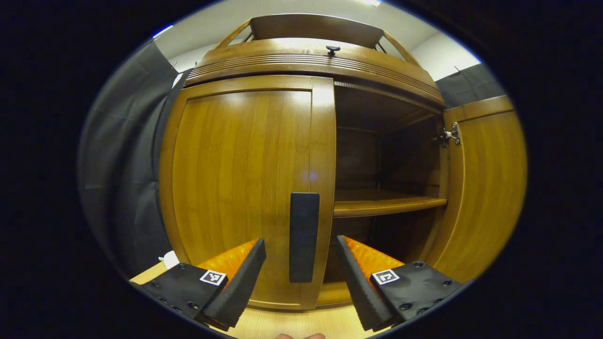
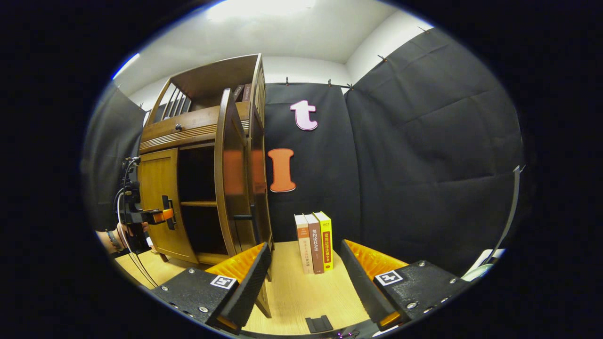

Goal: Open the right door of the double-door shoe cabinet with the right hand, and open the left door with the left hand.

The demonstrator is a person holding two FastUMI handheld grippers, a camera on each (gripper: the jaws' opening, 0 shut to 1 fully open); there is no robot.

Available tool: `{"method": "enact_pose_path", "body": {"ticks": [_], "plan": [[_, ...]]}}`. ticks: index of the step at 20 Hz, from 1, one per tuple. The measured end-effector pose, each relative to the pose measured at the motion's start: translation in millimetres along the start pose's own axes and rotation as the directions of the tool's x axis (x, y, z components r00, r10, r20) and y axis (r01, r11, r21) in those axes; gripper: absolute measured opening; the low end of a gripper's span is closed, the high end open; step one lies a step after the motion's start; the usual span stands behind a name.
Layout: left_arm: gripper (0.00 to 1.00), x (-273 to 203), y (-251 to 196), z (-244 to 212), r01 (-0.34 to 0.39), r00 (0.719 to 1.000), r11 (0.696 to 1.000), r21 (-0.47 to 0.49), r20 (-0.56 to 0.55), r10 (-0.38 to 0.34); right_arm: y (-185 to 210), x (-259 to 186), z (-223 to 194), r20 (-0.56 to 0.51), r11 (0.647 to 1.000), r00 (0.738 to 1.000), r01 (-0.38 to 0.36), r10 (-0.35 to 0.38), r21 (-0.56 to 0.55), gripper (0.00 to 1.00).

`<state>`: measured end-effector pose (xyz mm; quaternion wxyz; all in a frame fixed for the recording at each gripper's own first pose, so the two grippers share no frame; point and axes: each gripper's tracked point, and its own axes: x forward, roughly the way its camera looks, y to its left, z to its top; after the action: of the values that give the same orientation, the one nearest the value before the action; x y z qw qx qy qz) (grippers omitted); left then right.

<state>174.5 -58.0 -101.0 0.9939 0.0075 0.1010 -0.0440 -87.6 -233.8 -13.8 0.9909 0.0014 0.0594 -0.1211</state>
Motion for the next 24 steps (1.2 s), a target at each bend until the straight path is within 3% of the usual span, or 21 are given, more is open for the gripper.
{"method": "enact_pose_path", "body": {"ticks": [8, 10, 13, 15, 17, 20, 24], "plan": [[0.90, 30, 5, -3, -0.011, 1.000, 1.000, -0.022, 0.019, 0.011, -7, -4, -2, -0.007, 0.999, 0.999, 0.043, -0.043, -0.004, 0.92], [0.89, 32, 1, -1, 0.022, 1.000, 0.999, -0.029, 0.021, -0.022, -9, -2, -4, -0.006, 0.999, 0.999, 0.046, -0.046, -0.011, 0.91], [0.60, 34, -3, -1, 0.059, 0.998, 0.998, -0.016, 0.024, -0.059, -7, 0, -6, -0.014, 0.999, 0.999, 0.046, -0.046, -0.005, 0.92], [0.41, 31, -3, 0, 0.046, 0.999, 0.999, 0.024, 0.026, -0.047, -5, 3, -5, -0.014, 0.999, 0.999, 0.040, -0.040, -0.003, 0.92], [0.37, 32, -3, -1, 0.010, 1.000, 0.997, 0.073, 0.024, -0.012, -7, 5, -8, -0.018, 0.999, 0.999, 0.046, -0.047, -0.015, 0.92], [0.30, 32, -2, -2, 0.001, 1.000, 0.998, 0.056, 0.009, -0.001, 0, 4, -8, -0.020, 0.999, 0.999, 0.034, -0.034, -0.002, 0.92], [0.31, 19, 1, -2, -0.025, 1.000, 0.997, 0.070, -0.006, 0.026, 1, 2, -14, -0.041, 0.999, 0.999, 0.026, -0.028, -0.042, 0.92]]}}
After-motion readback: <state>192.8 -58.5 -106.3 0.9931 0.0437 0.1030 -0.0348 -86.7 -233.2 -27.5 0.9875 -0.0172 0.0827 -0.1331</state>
